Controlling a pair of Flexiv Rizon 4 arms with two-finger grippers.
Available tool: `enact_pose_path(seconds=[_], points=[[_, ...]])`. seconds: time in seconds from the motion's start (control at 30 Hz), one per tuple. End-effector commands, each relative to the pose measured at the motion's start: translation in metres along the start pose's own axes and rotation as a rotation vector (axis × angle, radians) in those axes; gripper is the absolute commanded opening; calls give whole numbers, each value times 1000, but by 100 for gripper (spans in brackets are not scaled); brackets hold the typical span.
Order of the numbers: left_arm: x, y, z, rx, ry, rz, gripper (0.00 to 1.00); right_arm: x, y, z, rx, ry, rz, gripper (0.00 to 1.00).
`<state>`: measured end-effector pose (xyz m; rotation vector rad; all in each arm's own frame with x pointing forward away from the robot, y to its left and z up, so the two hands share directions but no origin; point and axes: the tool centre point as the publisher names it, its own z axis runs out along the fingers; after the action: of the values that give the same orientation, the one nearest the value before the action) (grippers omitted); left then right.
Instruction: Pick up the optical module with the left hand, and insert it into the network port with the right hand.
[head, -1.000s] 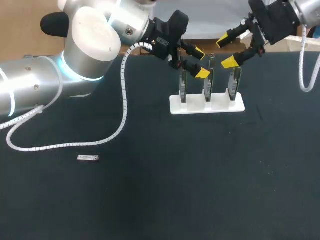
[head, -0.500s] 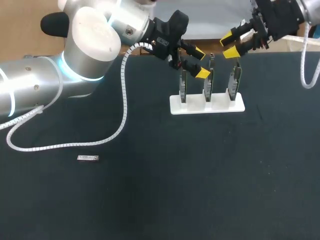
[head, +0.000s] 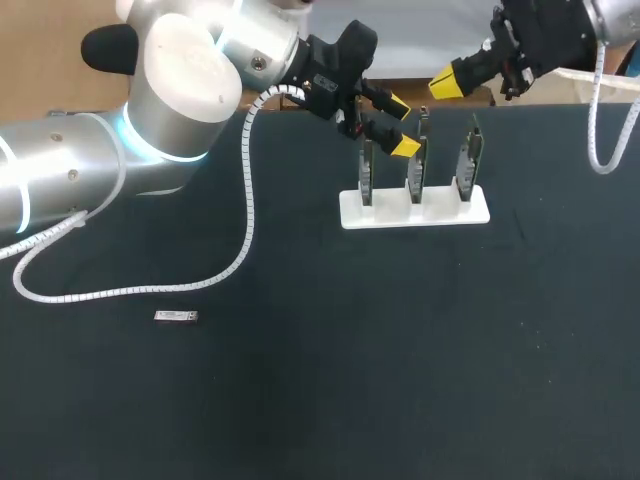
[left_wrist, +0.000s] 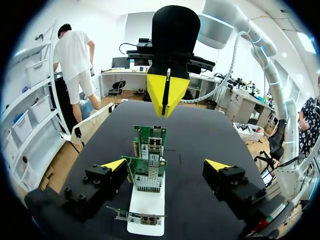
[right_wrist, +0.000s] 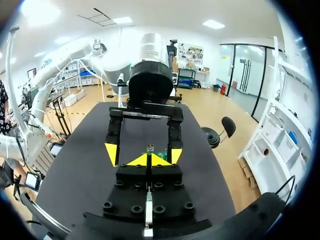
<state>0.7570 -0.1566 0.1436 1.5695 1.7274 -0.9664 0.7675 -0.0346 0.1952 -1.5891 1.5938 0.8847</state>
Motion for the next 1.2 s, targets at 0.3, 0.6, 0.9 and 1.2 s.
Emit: enact_pose_path(seconds=[0.3,0.6,0.9,1.2], points=[[0,2,0,3,3,0,100,0,-4,15,-25,-4,2,0],[0,2,0,3,3,0,100,6,-5,17,-27,7,15,0],[0,2,0,3,3,0,100,11,-7,21,-31,16,33,0],[0,2,0,3,3,0,100,17,-6,24,-40,24,50,0]])
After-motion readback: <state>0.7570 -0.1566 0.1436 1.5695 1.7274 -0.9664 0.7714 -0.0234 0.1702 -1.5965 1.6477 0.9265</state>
